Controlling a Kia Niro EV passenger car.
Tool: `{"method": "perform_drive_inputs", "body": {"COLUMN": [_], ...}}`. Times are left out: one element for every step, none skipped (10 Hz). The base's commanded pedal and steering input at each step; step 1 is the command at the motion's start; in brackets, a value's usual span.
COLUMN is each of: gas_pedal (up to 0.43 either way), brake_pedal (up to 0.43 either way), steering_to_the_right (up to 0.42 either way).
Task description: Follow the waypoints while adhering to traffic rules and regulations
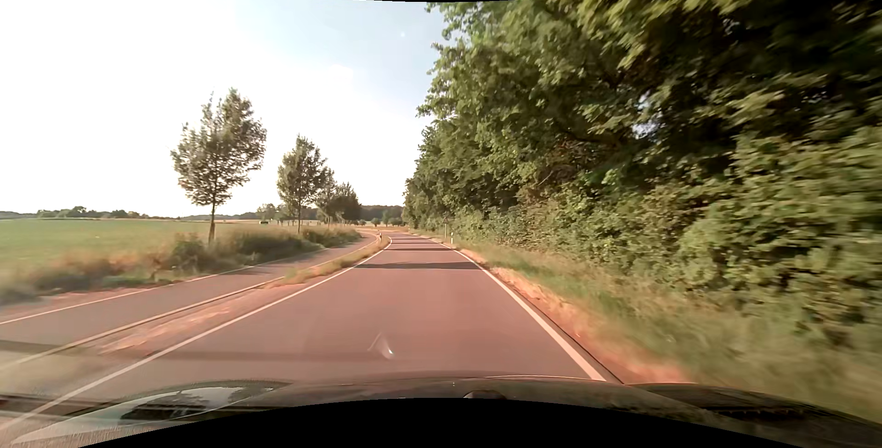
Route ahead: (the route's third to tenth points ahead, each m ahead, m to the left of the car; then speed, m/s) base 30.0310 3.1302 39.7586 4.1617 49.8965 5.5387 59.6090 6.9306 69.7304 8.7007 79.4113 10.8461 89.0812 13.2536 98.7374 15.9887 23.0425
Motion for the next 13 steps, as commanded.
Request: {"method": "perform_drive_inputs", "body": {"gas_pedal": [0.220,0.220,0.220,0.220,0.220,0.220,0.220,0.220,0.220,0.220,0.220,0.228,0.228], "brake_pedal": [0.000,0.000,0.000,0.000,0.000,0.000,0.000,0.000,0.000,0.000,0.000,0.000,0.000], "steering_to_the_right": [-0.018,-0.018,-0.017,-0.015,-0.015,-0.017,-0.020,-0.020,-0.020,-0.021,-0.021,-0.021,-0.021]}}
